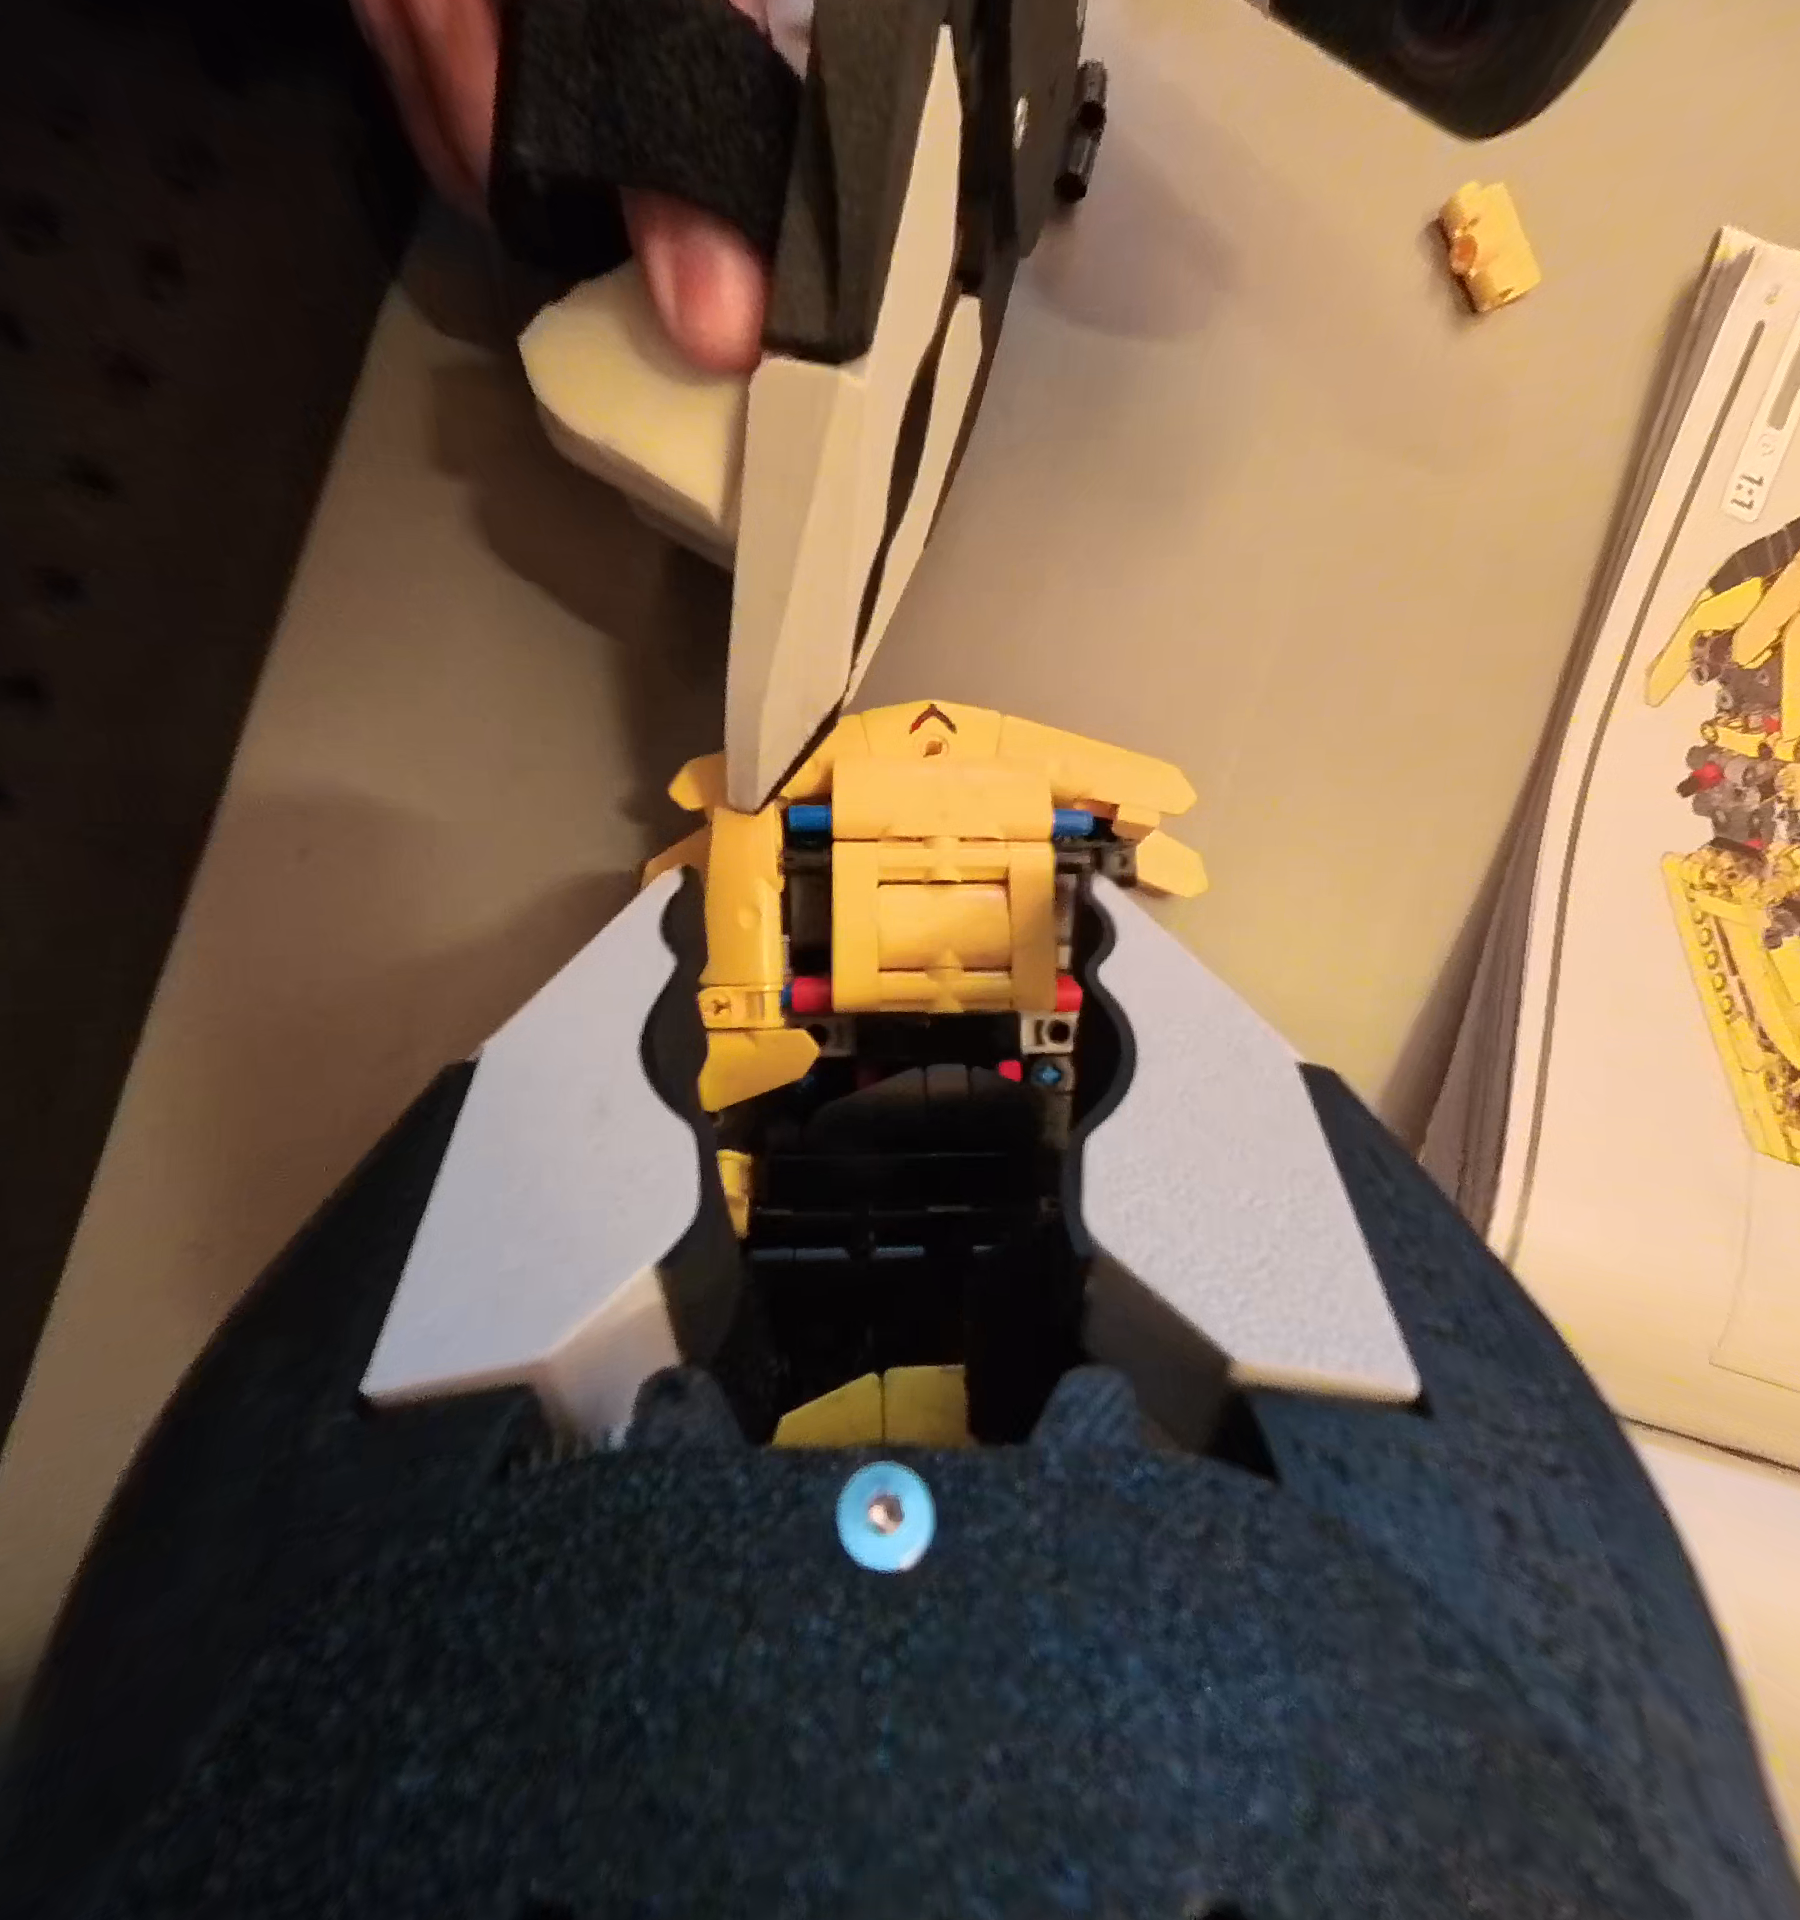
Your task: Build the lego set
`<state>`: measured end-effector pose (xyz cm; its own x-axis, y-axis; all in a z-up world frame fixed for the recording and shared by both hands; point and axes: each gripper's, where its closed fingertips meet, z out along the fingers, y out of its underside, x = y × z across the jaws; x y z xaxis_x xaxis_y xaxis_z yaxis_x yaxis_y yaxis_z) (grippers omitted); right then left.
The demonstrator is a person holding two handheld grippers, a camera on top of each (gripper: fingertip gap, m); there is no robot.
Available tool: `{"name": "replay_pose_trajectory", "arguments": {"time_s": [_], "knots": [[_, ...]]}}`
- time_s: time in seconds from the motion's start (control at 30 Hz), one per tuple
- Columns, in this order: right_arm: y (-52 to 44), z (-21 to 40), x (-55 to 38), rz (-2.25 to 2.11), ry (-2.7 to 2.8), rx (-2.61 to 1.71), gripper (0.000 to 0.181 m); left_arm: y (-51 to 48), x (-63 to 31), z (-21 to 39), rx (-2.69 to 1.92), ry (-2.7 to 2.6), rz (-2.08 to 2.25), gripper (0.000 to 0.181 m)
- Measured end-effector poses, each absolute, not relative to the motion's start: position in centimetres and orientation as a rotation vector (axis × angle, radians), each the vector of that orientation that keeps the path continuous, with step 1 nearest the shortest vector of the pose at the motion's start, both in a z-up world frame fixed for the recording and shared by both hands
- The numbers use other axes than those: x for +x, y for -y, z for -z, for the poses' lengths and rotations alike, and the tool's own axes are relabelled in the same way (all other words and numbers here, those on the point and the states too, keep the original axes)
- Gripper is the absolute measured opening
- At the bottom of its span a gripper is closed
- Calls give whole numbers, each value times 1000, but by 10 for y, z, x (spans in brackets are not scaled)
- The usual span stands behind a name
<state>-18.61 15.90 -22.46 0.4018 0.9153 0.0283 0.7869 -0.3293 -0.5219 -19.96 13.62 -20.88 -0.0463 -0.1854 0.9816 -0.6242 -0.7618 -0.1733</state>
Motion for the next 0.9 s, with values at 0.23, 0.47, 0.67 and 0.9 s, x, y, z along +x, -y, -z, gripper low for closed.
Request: {"name": "replay_pose_trajectory", "arguments": {"time_s": [0.23, 0.47, 0.67, 0.9], "knots": [[-160, 224, -186, -426, 1399, -2251, 65, -140, -200, 208, 1954, 908, -1907, 2], [-161, 223, -186, -463, 1363, -2273, 63, -154, -212, 213, 2097, 1126, -1921, 12], [-160, 225, -186, -394, 1403, -2244, 65, -136, -205, 208, 2009, 1240, -1939, 12], [-161, 226, -185, -380, 1402, -2244, 64, -141, -203, 211, 2063, 1271, -1935, 3]]}}
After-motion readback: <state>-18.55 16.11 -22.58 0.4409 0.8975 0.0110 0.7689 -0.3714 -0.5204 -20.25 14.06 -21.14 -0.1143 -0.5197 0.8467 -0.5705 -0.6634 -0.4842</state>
